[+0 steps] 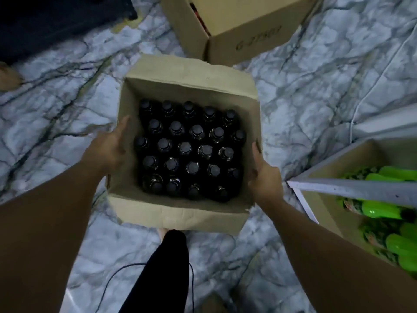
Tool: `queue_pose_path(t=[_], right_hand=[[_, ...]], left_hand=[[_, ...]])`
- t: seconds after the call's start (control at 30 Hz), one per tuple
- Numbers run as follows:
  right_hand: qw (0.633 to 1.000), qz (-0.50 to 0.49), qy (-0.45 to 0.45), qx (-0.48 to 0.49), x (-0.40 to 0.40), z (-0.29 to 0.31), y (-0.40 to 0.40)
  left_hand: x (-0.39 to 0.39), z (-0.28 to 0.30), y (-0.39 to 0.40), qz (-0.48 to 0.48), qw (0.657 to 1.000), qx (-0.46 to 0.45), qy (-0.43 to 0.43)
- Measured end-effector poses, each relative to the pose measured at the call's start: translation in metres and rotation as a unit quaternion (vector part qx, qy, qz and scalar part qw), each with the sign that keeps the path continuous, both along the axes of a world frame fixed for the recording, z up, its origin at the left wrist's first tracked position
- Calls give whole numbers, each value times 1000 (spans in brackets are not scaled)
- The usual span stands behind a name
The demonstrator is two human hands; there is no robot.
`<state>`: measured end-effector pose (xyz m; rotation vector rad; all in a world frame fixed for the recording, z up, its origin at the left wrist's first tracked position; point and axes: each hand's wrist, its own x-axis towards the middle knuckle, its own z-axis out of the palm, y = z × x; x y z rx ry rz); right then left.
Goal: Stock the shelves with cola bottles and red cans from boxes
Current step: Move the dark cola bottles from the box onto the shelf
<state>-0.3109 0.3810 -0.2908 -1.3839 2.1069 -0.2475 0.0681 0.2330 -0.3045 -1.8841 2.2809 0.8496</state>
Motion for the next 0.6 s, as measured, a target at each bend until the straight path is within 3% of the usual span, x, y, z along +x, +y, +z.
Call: queue_pose_path(t=[0.13,0.43,0.6], right_hand=[[995,-84,-59,10,0,-6,86],[962,-247,-61,95,-7,3,243],[941,-328,-68,49,-21,2,310]], left_hand=[[-20,8,40,-56,998,-7,-5],[-97,21,110,-220,974,33,-30],[-157,34,147,-265,962,53,-22]])
